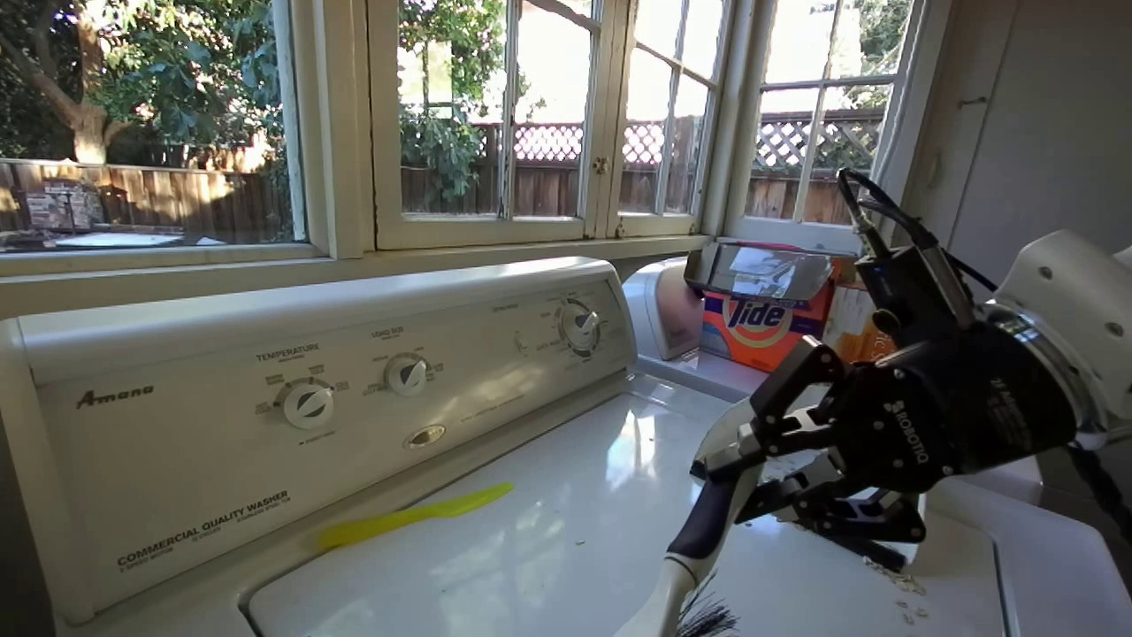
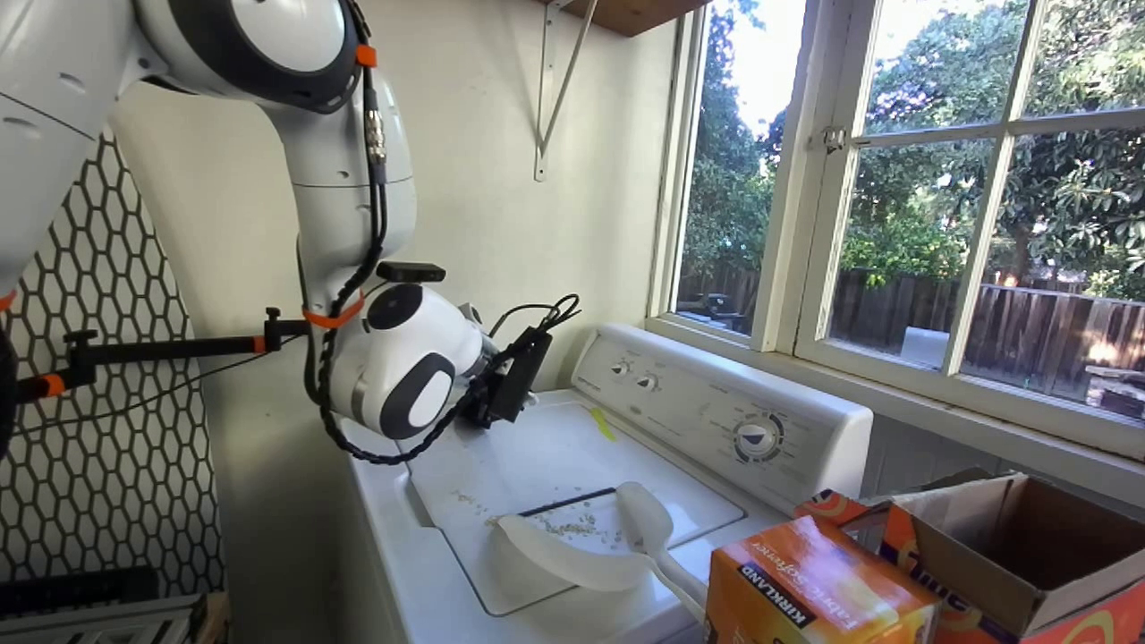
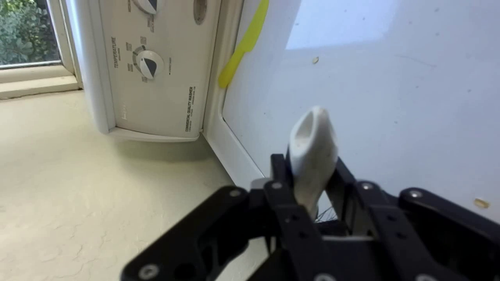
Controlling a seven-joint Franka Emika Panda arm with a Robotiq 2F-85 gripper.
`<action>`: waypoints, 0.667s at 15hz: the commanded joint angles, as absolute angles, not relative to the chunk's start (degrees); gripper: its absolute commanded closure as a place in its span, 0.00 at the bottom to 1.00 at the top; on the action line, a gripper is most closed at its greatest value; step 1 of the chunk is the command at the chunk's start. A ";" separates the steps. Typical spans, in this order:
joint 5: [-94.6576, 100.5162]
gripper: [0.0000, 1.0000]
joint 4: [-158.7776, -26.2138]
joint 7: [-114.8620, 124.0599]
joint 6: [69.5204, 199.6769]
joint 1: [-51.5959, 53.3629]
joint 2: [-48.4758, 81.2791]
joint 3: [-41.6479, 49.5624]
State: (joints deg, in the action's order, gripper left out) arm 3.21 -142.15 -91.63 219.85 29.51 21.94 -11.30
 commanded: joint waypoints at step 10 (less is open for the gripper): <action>-16.08 0.93 -150.55 -103.18 217.45 36.63 13.48 -5.98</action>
State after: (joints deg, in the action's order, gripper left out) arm -10.49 -147.03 -98.92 219.85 34.31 17.49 -7.15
